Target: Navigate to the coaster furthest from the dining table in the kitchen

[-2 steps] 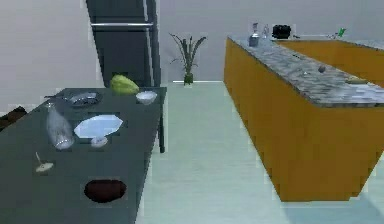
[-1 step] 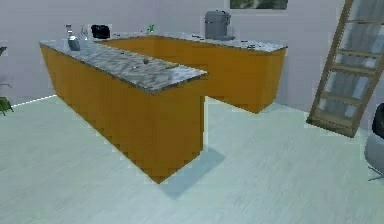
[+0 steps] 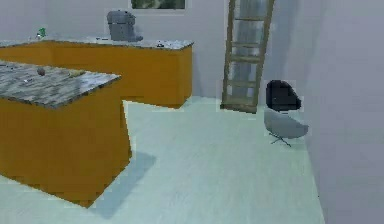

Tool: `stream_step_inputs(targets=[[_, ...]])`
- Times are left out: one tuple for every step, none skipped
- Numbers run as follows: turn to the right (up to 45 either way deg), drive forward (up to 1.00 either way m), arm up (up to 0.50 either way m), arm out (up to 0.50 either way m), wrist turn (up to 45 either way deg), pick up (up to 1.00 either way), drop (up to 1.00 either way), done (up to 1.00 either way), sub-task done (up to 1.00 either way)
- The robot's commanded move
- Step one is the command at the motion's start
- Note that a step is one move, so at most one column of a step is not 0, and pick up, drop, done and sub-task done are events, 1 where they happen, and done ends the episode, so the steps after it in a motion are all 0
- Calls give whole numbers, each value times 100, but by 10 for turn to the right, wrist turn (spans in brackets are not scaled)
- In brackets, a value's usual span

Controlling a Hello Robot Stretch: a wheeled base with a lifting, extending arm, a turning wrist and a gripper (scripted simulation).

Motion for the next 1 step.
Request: stream_step_inputs(targets=[[0, 100, 0, 0, 0, 0, 0, 0, 0]])
